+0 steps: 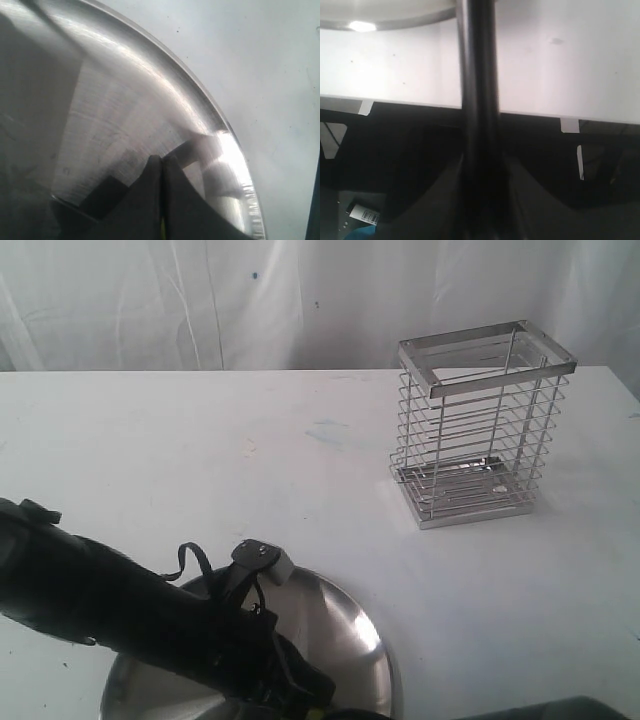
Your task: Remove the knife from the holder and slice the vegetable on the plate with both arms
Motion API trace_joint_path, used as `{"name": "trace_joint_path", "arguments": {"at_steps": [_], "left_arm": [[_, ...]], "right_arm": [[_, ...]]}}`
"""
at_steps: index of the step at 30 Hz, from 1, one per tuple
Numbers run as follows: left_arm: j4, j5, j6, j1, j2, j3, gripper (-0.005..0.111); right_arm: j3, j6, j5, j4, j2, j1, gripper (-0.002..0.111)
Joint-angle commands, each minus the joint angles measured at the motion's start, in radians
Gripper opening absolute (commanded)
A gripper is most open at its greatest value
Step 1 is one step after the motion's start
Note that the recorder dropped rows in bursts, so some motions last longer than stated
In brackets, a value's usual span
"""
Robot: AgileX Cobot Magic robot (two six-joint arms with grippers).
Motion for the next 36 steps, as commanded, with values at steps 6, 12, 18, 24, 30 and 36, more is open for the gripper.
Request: {"name": "trace_joint_path", "arguments": {"at_steps": [6, 12, 18, 24, 30, 36], "left_arm": [[-0.021, -0.096, 0.007, -0.010, 0.028, 0.020, 0.000], [-0.021, -0.087, 0.007, -0.010, 0.028, 0.020, 0.000], [-0.021, -0.076, 0.007, -0.010, 0.028, 0.020, 0.000], [-0.021, -0.075, 0.009, -0.010, 0.028, 0.020, 0.000], [-0.021, -0.089, 0.009, -0.010, 0.028, 0.015, 0.000], [-0.021, -0.096, 0.009, -0.010, 0.028, -0.019, 0.000]], "right_arm": [[0.005, 0.068, 0.050, -0.010, -0.012, 0.055, 0.000], [0.005, 0.101, 0.064, -0.015, -0.012, 0.085, 0.000], [0.005, 0.124, 0.092, -0.021, -0.012, 0.096, 0.000], [0.005, 0.120, 0.151, 0.013, -0.012, 0.096, 0.000], [0.005, 0.030, 0.199, 0.125, -0.015, 0.096, 0.000], [0.004, -0.019, 0.248, 0.200, -0.020, 0.096, 0.000]]}}
